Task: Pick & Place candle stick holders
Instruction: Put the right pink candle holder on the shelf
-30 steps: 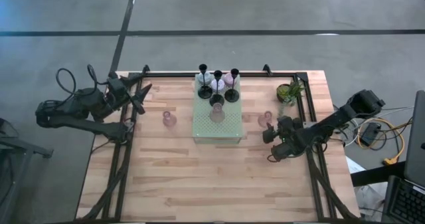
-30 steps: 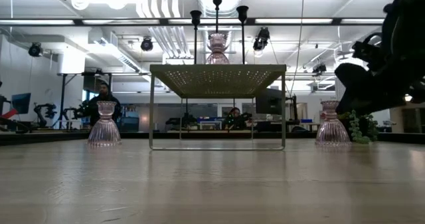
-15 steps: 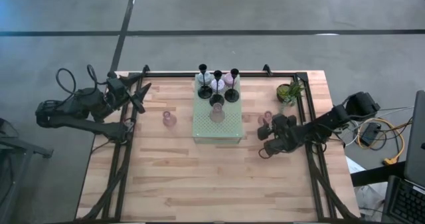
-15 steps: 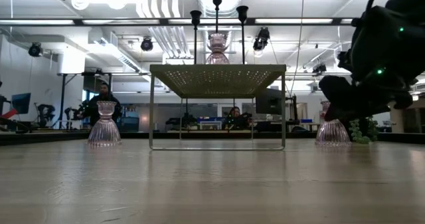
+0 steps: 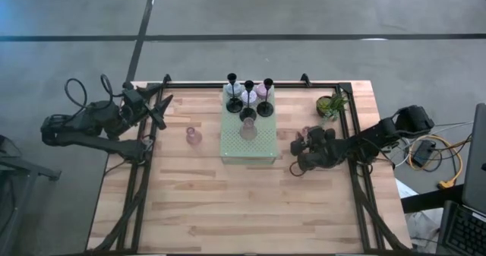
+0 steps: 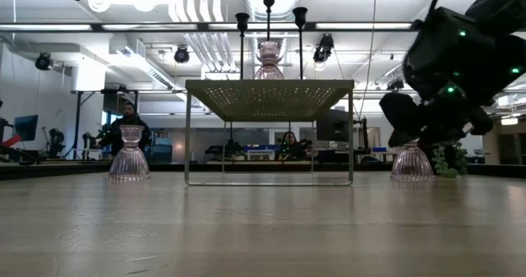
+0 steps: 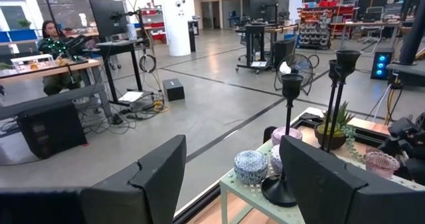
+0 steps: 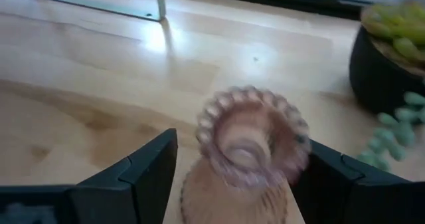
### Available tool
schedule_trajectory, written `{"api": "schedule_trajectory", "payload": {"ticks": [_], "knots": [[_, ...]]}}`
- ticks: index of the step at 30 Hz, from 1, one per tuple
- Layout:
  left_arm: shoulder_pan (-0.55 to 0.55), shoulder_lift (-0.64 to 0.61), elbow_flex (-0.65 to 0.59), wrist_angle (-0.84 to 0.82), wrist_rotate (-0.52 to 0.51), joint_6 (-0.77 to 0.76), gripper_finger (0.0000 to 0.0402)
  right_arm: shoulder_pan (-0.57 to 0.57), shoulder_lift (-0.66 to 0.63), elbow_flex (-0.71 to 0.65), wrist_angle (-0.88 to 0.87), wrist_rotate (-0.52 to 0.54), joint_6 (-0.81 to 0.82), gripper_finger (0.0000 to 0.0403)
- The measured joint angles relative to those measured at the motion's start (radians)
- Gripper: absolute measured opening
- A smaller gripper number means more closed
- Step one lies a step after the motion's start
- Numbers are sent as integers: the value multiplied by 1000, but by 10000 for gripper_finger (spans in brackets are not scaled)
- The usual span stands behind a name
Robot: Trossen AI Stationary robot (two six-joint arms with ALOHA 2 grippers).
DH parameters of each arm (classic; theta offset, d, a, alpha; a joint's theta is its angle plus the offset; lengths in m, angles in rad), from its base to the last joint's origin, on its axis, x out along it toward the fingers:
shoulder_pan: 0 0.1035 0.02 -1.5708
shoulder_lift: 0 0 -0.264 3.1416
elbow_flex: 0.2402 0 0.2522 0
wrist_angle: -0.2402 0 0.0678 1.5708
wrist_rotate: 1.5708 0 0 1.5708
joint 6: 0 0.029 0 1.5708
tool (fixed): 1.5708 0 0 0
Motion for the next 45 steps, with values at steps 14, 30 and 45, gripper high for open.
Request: {"api": "schedule_trajectory", "payload": {"ticks": [14, 30, 45], "knots": [[0, 0, -15, 0, -2, 0, 248, -115, 0, -9, 40, -77, -57, 146], [0, 0, -15, 1, -6, -1, 248, -114, -204, 7, 36, -102, -303, 121], [0, 0, -15, 7, -6, -1, 248, -114, -473, 308, 38, -311, -799, 121]]}}
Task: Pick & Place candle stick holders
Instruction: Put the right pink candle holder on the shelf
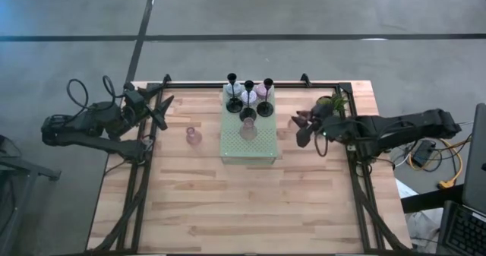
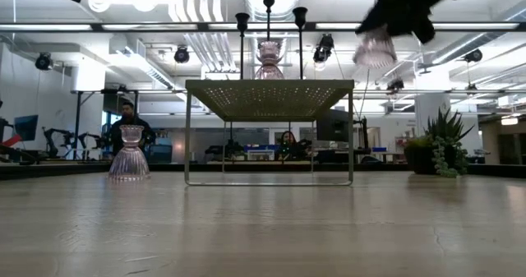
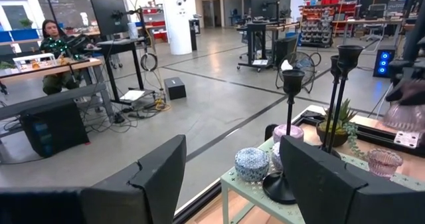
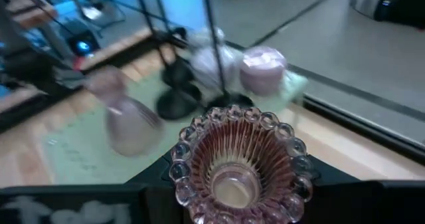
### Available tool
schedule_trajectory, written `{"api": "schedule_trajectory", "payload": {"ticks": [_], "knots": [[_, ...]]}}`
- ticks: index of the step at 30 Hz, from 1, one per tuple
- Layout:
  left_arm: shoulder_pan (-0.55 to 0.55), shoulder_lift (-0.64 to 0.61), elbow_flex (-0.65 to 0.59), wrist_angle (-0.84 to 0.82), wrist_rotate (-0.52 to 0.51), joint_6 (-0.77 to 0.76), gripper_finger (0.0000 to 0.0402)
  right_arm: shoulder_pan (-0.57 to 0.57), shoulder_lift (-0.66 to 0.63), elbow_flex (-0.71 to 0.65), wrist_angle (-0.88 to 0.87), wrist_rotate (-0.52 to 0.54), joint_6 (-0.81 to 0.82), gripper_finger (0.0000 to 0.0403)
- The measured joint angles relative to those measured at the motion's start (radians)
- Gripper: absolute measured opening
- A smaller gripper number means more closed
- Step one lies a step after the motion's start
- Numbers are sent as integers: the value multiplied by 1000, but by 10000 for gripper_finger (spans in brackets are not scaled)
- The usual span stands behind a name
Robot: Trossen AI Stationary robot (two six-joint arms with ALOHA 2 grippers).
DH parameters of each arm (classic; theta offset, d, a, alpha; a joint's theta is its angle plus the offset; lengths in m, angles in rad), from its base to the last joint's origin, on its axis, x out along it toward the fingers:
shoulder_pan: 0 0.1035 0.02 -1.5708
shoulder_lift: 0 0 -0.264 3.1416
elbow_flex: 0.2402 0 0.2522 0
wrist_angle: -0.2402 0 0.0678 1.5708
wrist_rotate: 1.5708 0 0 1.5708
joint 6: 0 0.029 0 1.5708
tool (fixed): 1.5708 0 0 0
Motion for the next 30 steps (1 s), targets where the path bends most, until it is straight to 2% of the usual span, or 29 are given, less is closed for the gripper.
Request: {"api": "schedule_trajectory", "payload": {"ticks": [9, 12, 20, 30], "knots": [[0, 0, 0, 4, 0, 0, 248, 38, 229, 229, 1, -37, -101, 121], [0, 0, 0, 4, 0, 0, 248, 71, 325, 258, -2, -24, -84, 121], [0, 0, 0, 4, 0, 0, 248, 162, 504, 320, 1, 124, -35, 121], [0, 0, 0, 3, 0, 15, 248, 173, 630, 375, 2, 136, -33, 121]]}}
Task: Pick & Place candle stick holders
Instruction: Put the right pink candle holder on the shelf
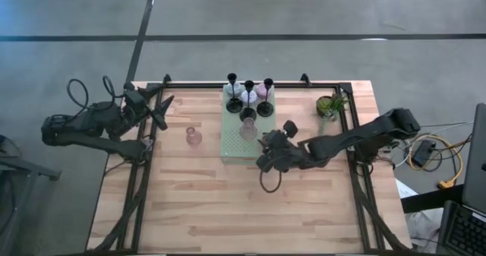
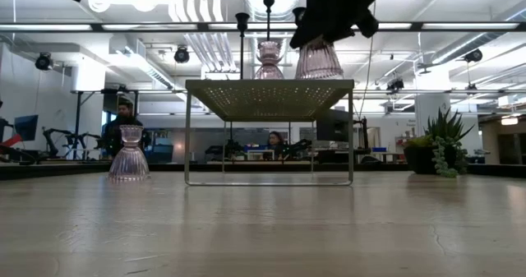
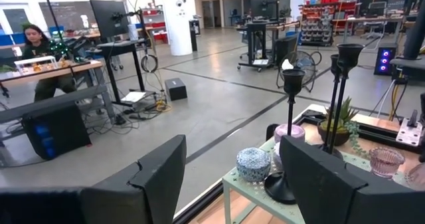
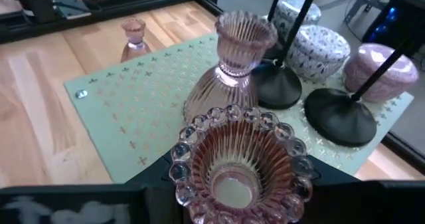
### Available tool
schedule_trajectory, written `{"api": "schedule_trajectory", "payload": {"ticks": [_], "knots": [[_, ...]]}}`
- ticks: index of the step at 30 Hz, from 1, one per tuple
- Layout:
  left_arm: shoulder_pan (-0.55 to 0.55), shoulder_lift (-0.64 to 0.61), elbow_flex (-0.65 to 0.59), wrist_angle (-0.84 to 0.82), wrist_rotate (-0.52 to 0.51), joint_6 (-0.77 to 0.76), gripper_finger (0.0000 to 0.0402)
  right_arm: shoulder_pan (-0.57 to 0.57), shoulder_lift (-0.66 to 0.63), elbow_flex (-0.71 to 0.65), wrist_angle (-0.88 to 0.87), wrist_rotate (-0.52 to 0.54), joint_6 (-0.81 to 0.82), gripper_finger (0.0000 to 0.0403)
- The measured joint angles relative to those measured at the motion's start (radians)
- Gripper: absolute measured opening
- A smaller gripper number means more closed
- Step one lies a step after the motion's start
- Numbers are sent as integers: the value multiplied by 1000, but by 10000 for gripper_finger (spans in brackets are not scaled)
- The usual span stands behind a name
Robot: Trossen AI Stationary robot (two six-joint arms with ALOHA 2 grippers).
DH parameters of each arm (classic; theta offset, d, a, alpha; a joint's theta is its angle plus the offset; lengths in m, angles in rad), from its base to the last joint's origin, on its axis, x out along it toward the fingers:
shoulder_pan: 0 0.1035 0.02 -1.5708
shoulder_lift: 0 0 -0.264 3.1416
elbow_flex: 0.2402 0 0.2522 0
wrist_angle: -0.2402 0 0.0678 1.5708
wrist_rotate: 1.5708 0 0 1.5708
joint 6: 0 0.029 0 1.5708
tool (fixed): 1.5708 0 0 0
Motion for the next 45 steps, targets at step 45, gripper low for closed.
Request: {"api": "schedule_trajectory", "payload": {"ticks": [45], "knots": [[0, 0, 0, 0, 0, 8, 248, -48, 8, -62, 105, -16, 8, 121]]}}
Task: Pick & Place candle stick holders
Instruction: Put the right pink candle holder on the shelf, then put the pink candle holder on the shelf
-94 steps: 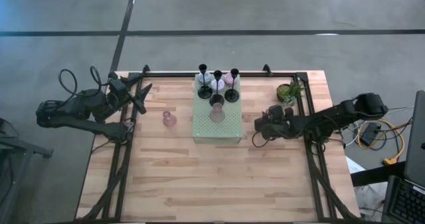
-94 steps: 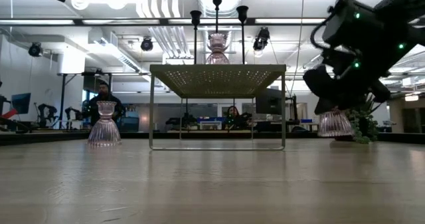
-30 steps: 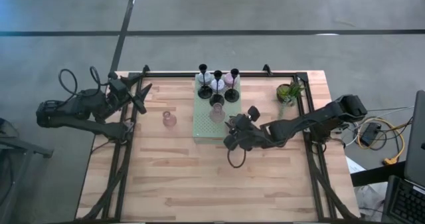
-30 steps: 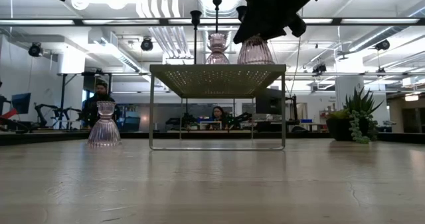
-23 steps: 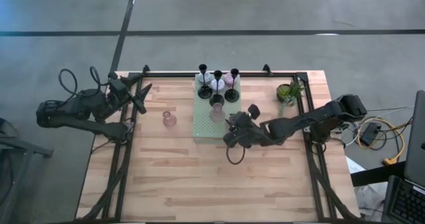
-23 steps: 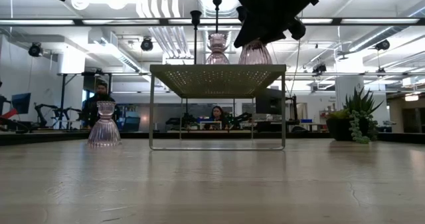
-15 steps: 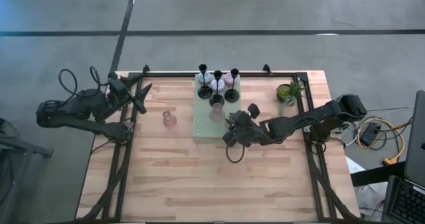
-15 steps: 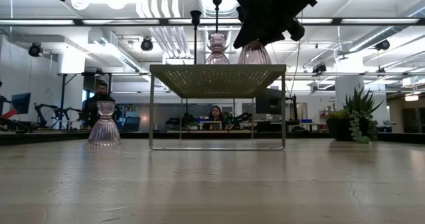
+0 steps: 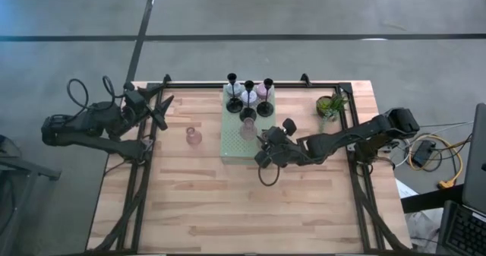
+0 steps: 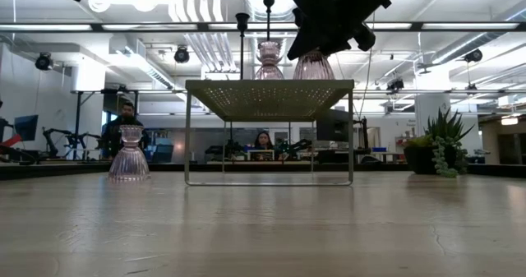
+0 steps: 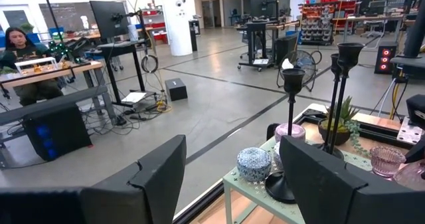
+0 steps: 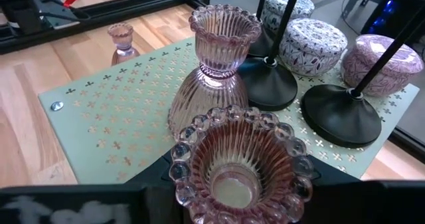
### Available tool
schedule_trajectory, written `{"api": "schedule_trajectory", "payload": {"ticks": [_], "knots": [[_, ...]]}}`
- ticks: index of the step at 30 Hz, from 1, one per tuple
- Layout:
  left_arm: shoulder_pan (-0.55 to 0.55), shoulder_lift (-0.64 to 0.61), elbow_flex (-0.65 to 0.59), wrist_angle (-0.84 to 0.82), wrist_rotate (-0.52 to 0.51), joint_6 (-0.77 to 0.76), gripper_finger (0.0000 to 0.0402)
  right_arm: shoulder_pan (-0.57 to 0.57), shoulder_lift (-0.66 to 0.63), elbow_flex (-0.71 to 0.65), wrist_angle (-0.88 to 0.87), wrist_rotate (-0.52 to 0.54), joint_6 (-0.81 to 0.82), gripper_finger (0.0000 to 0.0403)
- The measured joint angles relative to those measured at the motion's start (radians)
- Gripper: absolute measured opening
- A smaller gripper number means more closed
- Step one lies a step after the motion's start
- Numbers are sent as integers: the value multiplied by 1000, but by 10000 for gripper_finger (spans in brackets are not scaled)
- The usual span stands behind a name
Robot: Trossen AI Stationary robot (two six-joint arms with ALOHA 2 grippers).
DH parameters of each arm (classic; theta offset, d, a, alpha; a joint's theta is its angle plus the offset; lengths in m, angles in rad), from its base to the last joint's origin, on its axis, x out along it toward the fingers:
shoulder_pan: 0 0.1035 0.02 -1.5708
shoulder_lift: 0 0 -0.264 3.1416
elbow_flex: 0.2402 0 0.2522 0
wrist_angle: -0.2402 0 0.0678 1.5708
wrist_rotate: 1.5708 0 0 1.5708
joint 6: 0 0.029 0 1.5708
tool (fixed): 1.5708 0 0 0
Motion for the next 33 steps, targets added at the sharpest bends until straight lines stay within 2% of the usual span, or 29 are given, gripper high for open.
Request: {"api": "schedule_trajectory", "payload": {"ticks": [2, 9, 19, 25, 33], "knots": [[0, 0, 0, 0, 0, 0, 248, 0, 0, 0, 0, 0, 1, 126], [0, 0, 0, 0, 0, 0, 248, 0, 2, -2, -2, 0, -1, 218], [0, 0, 0, 0, 0, 0, 248, 0, -9, -2, -2, 0, -1, 286], [0, 0, 0, 0, 0, 0, 248, 1, -90, -2, 1, 0, -43, 297], [0, 0, 0, 0, 0, 0, 248, 33, -301, -1, 0, -6, -113, 264]]}}
